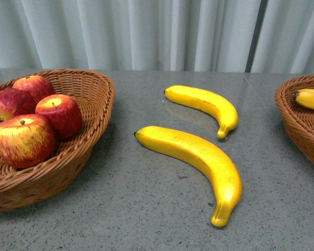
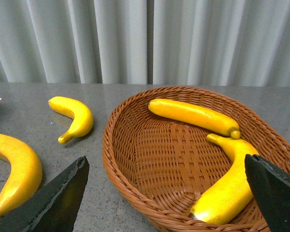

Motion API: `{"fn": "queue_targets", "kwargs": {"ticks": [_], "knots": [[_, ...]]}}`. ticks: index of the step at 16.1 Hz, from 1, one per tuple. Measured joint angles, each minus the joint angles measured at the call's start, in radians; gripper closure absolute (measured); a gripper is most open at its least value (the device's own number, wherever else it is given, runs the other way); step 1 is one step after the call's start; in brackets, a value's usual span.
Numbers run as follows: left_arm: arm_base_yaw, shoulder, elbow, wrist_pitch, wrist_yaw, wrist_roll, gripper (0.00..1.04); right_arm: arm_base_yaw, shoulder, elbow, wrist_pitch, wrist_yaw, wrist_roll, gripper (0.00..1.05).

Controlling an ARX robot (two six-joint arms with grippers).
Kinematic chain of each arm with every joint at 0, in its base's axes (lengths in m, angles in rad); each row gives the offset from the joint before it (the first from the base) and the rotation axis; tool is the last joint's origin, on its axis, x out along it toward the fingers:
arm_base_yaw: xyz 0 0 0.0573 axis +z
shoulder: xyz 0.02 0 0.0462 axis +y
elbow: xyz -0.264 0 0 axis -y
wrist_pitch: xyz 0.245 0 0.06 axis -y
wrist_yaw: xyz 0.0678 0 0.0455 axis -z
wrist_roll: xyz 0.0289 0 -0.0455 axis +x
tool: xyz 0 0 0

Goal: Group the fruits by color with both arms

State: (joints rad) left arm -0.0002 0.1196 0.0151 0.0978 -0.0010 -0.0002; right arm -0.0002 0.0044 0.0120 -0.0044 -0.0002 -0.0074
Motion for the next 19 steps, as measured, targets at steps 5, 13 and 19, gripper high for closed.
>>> {"fn": "queue_targets", "kwargs": {"ticks": [5, 13, 19], "knots": [[0.0, -0.109, -0.002, -0.109, 0.0, 0.0, 1.03, 0.0, 0.0, 0.0, 0.001, 0.0, 0.0, 0.07], [0.0, -0.109, -0.002, -0.101, 0.0, 0.0, 0.3, 0.0, 0.065, 0.003, 0.072, 0.012, 0.051, 0.07], [0.0, -0.109, -0.002, -0.101, 0.0, 0.0, 0.07, 0.315, 1.503, 0.783, 0.605, -0.161, 0.008, 0.07]]}}
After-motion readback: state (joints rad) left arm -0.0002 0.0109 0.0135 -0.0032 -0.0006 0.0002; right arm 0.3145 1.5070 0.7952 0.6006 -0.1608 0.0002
